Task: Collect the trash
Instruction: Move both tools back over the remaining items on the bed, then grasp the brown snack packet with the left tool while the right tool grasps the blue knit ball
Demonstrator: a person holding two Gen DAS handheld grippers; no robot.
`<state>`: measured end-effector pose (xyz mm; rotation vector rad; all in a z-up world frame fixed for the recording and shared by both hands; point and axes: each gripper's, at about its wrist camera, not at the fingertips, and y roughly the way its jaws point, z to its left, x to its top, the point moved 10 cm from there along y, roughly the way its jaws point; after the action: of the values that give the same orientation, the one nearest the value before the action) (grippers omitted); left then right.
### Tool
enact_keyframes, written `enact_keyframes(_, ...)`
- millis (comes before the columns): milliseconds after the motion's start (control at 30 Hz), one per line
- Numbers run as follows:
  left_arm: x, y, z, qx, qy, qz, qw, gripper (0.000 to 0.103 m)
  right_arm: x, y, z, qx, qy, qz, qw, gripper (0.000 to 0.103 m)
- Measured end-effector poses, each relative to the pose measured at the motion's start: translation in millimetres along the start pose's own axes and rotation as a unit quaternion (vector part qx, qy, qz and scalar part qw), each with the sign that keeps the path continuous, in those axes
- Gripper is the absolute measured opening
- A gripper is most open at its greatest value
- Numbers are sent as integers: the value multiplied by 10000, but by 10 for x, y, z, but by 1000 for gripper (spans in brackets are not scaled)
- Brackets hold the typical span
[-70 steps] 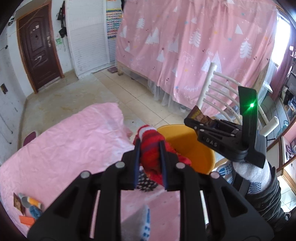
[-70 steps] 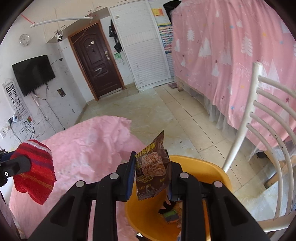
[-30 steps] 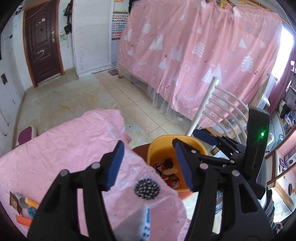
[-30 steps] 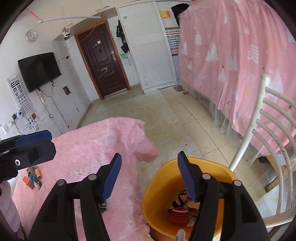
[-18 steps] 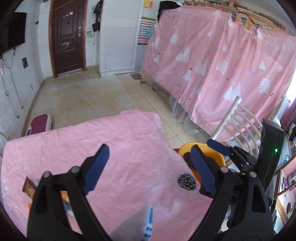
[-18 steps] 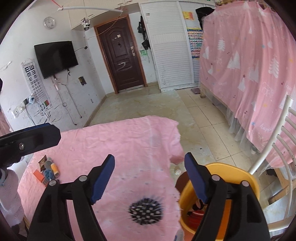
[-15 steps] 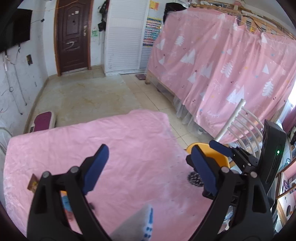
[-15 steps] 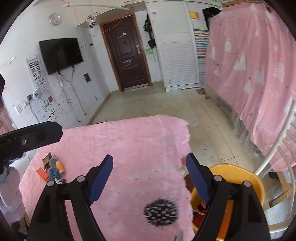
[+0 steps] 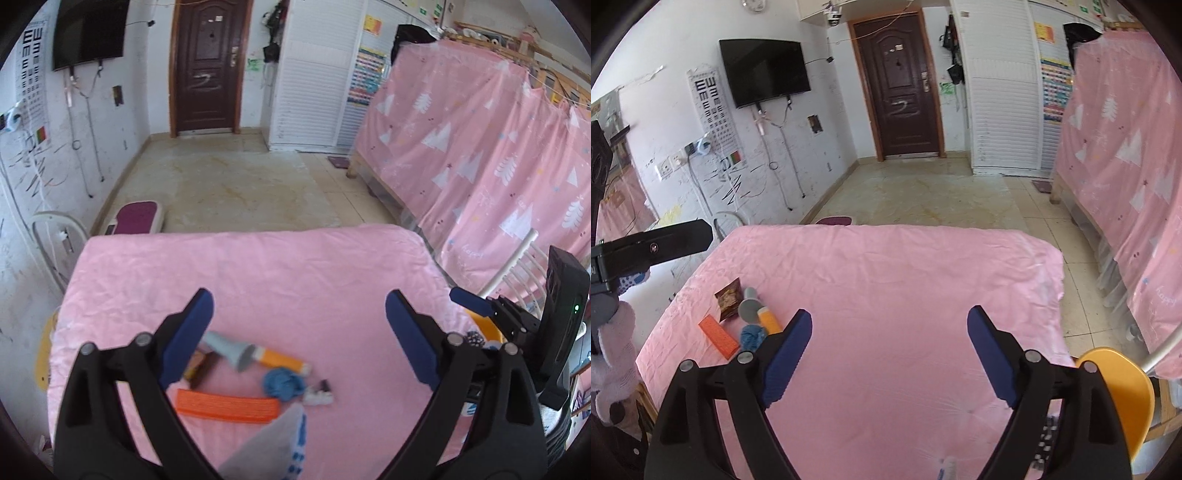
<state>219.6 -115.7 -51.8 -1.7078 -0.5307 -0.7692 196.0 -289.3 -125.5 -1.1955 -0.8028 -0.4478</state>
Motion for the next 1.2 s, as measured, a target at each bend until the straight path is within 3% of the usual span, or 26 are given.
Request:
enact_keyframes(433,-290,69,1039,526,-719,228,9958,95,-110,409,771,473,-496,422,9968,77)
enact_keyframes(900,-671,509,1219,459,-545,856,9938,95,-270,565,1247,746,-948,653,9905,77)
enact_keyframes(1067,-772,631,1165,423,-384,1051,9928,79,-282,630,1273,696,-968,675,9906,76)
enact_keyframes(1200,-825,714,1100,482,-134,1100,9927,58,-301,692,1255,633,-942,711,9910,70)
